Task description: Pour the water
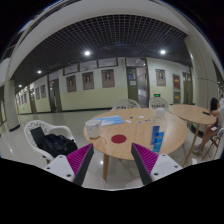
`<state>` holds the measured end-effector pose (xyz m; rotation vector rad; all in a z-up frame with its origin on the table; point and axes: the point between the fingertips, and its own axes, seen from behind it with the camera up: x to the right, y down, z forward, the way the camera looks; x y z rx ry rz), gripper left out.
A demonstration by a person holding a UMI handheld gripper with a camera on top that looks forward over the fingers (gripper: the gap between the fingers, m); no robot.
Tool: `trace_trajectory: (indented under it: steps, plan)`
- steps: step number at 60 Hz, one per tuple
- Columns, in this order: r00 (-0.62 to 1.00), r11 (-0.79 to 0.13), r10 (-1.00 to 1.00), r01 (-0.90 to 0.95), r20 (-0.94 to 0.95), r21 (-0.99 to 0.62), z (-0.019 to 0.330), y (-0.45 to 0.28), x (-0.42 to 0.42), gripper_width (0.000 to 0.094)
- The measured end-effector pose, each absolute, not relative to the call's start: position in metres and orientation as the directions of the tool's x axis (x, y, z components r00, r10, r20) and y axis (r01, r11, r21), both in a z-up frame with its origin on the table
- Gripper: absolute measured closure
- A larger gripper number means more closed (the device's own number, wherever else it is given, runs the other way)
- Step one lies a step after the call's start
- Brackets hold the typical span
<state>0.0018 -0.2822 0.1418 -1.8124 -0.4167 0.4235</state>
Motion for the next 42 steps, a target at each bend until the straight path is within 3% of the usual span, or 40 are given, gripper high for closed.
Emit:
trace_trajectory:
  steps: [7,19,33,42]
  plan:
    - [0.887,-0.242,0.458,0.055,-0.064,-0.969,0.161,-0.274,0.043,0.0128]
    - [0.92,-0.182,0.389,0.129,0.049,-0.975,0.159,-0.22,0.099,0.0137]
    - [0.961,-0.23,0.275,0.084,0.018,-0.97,0.124,-0.143,0.144,0.0137]
    - [0.937,-0.138,0.348,0.06,0.008,-0.989,0.126,-0.087,0.133,0.0141]
